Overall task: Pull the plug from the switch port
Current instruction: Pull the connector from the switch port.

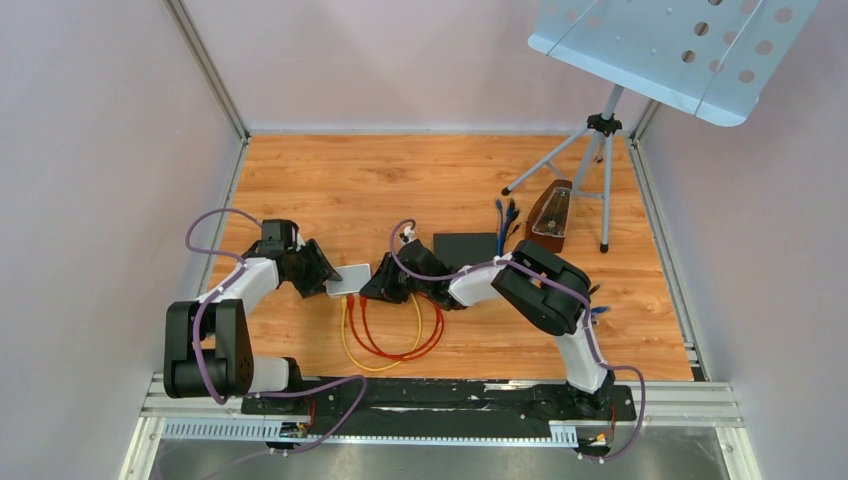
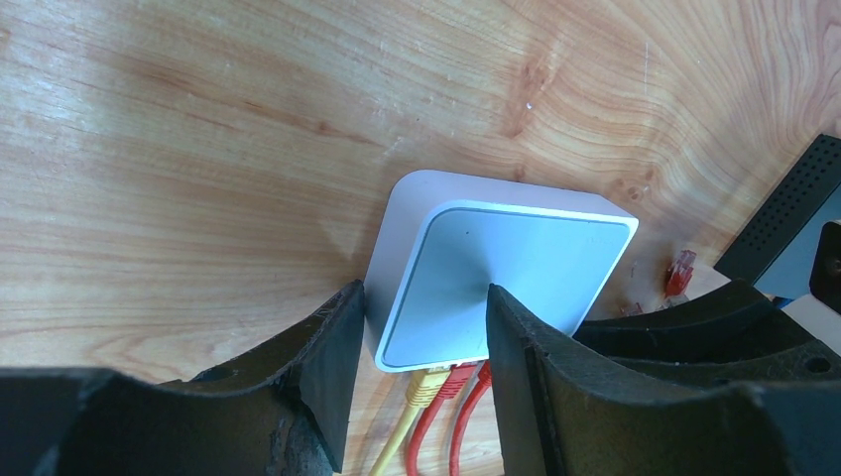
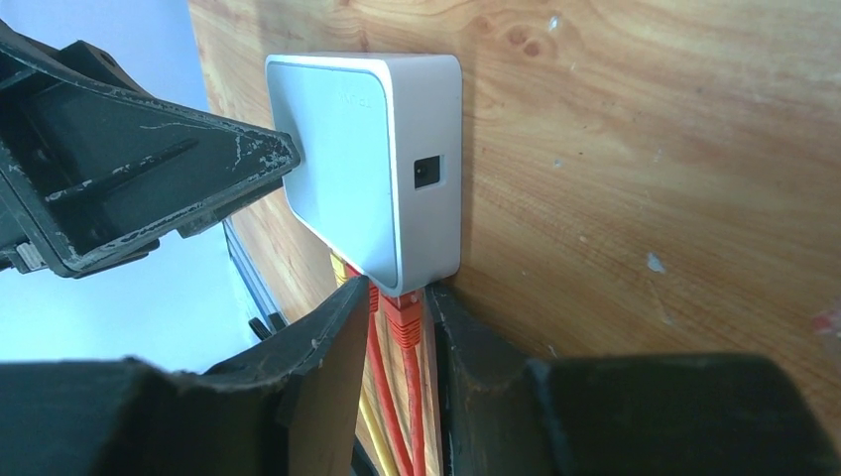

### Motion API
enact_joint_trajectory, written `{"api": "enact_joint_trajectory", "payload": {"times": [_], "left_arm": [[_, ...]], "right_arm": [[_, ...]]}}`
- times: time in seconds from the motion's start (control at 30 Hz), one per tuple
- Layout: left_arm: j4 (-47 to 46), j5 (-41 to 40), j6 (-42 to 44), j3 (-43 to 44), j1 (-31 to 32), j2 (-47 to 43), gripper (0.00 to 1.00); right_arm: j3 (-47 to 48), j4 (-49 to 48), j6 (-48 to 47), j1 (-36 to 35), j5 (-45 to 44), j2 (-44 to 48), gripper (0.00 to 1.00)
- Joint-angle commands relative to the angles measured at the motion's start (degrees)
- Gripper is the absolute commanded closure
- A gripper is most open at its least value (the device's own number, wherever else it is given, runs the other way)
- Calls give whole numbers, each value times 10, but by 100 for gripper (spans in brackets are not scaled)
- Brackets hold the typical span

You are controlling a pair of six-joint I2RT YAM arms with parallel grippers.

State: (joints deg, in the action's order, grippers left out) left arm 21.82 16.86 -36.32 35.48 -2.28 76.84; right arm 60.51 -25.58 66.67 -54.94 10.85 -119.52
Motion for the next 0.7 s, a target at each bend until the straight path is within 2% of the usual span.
{"api": "enact_joint_trajectory", "payload": {"times": [0.0,0.67], "left_arm": [[-2,10,-6,-1,3,-6,44],[0,7,-3,-1,2,-12,45]], "right_arm": [[8,16,-32,3,-3,-8,69],[46,70,-46,2,6,-24,72]]}}
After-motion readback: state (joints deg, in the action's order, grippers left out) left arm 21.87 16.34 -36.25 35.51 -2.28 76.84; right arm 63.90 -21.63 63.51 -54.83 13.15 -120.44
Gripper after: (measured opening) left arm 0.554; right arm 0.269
